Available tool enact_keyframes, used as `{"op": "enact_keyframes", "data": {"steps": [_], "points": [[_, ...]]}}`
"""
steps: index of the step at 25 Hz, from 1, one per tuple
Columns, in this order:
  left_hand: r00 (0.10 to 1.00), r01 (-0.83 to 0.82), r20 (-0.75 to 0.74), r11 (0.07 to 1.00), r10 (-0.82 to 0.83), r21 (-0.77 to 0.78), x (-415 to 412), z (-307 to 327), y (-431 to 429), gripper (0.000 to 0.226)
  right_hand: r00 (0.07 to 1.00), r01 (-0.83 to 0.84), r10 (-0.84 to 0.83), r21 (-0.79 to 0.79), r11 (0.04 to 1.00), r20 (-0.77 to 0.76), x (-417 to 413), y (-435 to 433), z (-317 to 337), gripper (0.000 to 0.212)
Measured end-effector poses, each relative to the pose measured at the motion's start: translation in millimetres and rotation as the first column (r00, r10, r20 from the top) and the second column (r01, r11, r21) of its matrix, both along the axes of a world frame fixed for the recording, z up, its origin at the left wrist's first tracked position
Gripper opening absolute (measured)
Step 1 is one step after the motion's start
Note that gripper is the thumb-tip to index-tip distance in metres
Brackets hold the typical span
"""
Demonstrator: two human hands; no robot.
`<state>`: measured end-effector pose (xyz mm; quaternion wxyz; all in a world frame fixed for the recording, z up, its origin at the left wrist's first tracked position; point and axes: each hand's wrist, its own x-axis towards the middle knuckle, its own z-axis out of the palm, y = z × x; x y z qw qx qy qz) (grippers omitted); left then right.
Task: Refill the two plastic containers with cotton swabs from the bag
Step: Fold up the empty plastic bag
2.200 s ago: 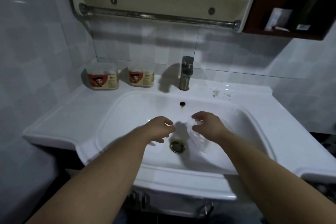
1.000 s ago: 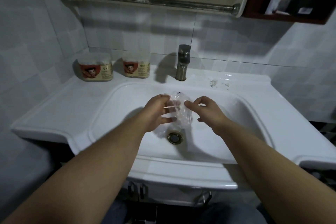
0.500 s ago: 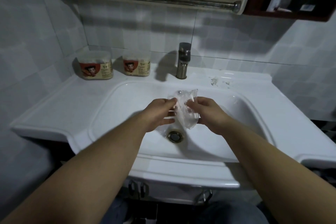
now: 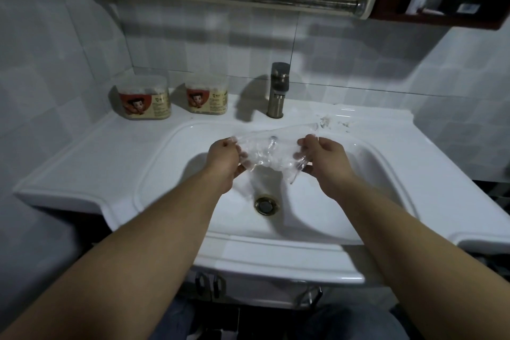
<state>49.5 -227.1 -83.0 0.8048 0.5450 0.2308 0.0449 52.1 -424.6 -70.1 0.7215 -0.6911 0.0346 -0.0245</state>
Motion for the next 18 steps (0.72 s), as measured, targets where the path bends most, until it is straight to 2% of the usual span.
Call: {"op": "enact_keyframes", "data": {"steps": [1, 3, 5, 7, 8, 9, 12, 15, 18], "points": [[1.0, 0.025, -0.007, 0.999, -0.025, -0.034, -3, 2, 0, 0.018, 1.0, 0.003, -0.003, 0.032, 0.999, -0.005, -1, 0, 1, 0.02], [0.98, 0.19, -0.041, 0.977, -0.195, -0.091, -12, 6, 0, 0.014, 0.999, -0.033, 0.034, 0.068, 0.997, -0.009, -1, -2, 2, 0.021], [0.924, 0.376, -0.043, 0.924, -0.379, -0.063, -19, 5, -5, 0.007, 0.995, -0.102, 0.103, 0.034, 0.994, -0.016, -2, -4, 1, 0.046], [0.927, 0.375, -0.012, 0.927, -0.375, 0.024, -17, 2, -8, 0.016, 0.99, -0.135, 0.136, 0.021, 0.991, -0.048, -2, -3, -1, 0.07], [0.948, 0.317, 0.012, 0.948, -0.318, 0.034, -15, 1, -8, 0.019, 0.991, -0.119, 0.119, 0.008, 0.993, -0.066, -1, -3, -2, 0.072], [0.968, 0.247, 0.027, 0.969, -0.248, 0.02, -12, 0, -6, 0.02, 0.993, -0.086, 0.085, -0.008, 0.996, -0.08, 0, -4, -2, 0.065], [0.998, 0.055, 0.025, 0.998, -0.055, -0.03, -5, -1, 6, 0.032, 0.994, 0.037, -0.036, 0.014, 0.999, -0.101, 6, -10, -5, 0.016], [0.999, 0.029, -0.02, 0.995, -0.027, 0.094, -3, -2, 12, 0.032, 0.99, 0.091, -0.087, 0.033, 0.995, -0.111, 9, -14, -9, 0.021], [0.995, 0.099, -0.016, 0.975, -0.097, 0.201, -3, -2, 13, 0.053, 0.986, 0.126, -0.134, -0.082, 0.989, -0.102, 9, -15, -8, 0.017]]}}
